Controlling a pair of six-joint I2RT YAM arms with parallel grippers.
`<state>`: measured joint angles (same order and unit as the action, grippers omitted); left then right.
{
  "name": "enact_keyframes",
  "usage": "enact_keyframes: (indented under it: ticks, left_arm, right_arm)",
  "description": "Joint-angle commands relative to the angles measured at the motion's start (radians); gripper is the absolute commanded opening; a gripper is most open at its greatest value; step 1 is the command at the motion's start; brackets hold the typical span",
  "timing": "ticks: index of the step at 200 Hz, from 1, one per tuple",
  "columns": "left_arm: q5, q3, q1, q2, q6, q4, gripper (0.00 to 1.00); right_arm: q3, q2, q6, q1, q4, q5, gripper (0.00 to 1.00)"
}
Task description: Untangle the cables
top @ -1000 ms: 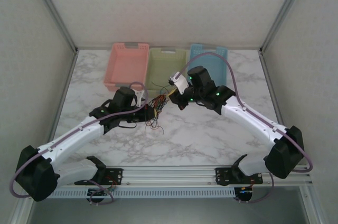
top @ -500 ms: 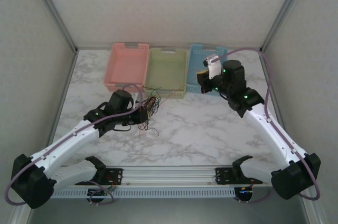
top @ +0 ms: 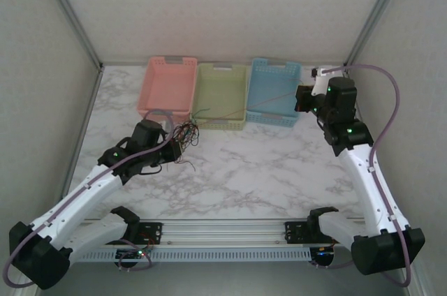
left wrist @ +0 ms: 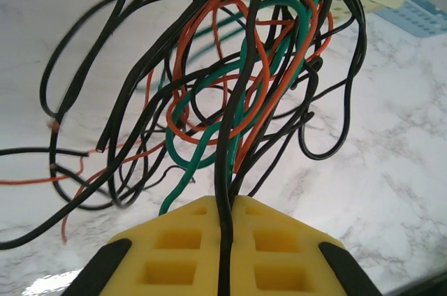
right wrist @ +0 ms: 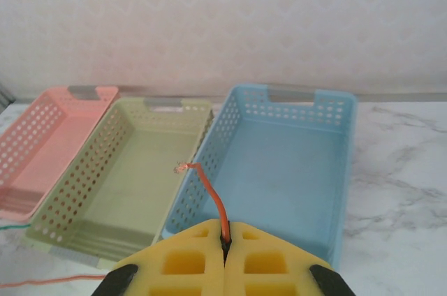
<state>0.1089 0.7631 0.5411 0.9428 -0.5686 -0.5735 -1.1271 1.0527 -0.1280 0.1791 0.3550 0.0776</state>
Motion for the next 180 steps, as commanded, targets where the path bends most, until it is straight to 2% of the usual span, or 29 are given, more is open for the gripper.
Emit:
enact_keyframes:
  ticks: [1, 44, 100, 131, 180]
  left_arm:
    - [-0.175, -0.001, -0.023, -0.001, -0.023, -0.127, 0.00]
    - [-0.220, 0.003, -0.088, -0.065, -0.043, -0.155, 0.00]
    - [-0.323, 0.029, -0.155, -0.067, -0.077, -0.219, 0.00]
    - [-0.328, 0.030, -0.221, -0.077, -0.089, -0.225, 0.00]
    - [-0.289, 0.041, -0.326, -0.094, -0.085, -0.229, 0.00]
  right_arm:
    - [-0.056, -0.060, -0.036, -0.050, 0.004, -0.108, 0.00]
    - [-0.055, -0.111, -0.031, -0.060, 0.046, -0.228, 0.00]
    - [-0.067, -0.139, 0.012, -0.062, 0.095, -0.476, 0.00]
    - [-0.073, -0.149, 0.052, -0.063, 0.122, -0.617, 0.00]
    - [-0.051, -0.145, 0.065, -0.063, 0.144, -0.667, 0.00]
